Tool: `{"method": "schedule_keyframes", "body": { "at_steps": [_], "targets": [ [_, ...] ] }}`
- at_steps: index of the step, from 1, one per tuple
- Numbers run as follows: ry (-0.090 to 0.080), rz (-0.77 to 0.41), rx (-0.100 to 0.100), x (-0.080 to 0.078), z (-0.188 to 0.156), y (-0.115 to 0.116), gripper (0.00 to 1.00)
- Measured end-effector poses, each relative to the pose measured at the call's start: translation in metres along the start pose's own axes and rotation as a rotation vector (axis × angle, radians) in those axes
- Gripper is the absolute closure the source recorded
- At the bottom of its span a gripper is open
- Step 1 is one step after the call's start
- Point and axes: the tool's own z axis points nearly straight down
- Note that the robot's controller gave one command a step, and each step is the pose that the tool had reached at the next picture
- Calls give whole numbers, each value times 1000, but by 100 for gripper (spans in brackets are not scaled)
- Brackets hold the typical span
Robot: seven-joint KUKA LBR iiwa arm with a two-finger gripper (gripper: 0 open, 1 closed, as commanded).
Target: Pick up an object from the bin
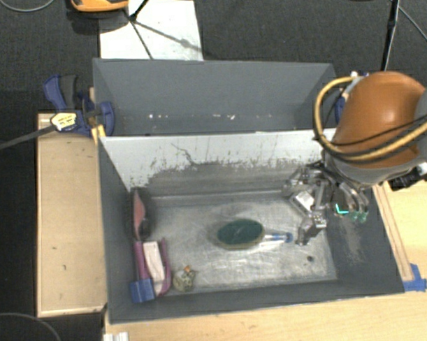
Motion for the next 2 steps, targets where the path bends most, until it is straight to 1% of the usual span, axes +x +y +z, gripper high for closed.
{"method": "schedule_keyframes", "body": {
  "at_steps": [1, 2],
  "targets": [
    [-11, -119, 0, -36, 152, 73, 0],
    [-22, -117, -1, -39, 148, 72, 100]
  ]
}}
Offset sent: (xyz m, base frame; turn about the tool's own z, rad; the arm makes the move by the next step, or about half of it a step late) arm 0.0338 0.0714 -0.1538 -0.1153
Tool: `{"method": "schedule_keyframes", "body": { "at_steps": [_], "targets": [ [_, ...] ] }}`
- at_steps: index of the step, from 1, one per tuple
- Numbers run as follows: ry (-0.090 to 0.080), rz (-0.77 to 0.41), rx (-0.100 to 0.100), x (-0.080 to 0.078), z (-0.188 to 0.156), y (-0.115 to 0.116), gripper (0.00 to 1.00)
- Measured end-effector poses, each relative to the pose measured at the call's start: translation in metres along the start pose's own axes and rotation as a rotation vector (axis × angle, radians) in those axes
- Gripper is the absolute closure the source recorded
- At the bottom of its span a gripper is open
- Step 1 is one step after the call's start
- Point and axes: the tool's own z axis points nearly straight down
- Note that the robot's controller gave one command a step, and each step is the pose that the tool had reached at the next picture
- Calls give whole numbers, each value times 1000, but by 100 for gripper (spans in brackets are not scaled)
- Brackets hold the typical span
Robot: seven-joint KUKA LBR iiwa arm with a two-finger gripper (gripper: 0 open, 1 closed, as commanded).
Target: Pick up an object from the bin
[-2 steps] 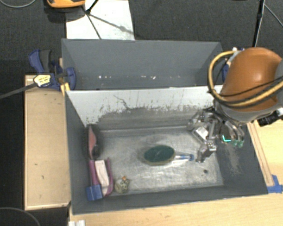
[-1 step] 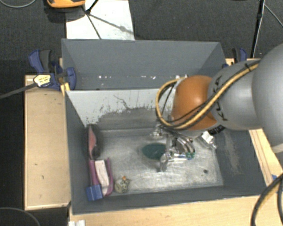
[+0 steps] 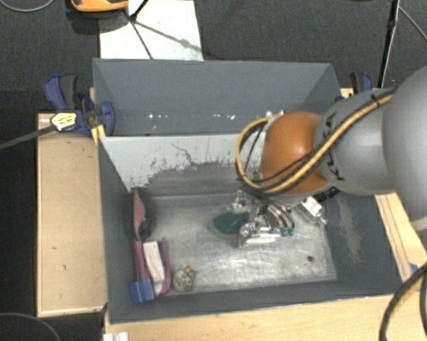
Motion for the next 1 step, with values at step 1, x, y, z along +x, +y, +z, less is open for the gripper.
{"method": "schedule_keyframes", "body": {
  "at_steps": [1],
  "targets": [
    [7, 49, 1, 5, -126, -18, 100]
  ]
}}
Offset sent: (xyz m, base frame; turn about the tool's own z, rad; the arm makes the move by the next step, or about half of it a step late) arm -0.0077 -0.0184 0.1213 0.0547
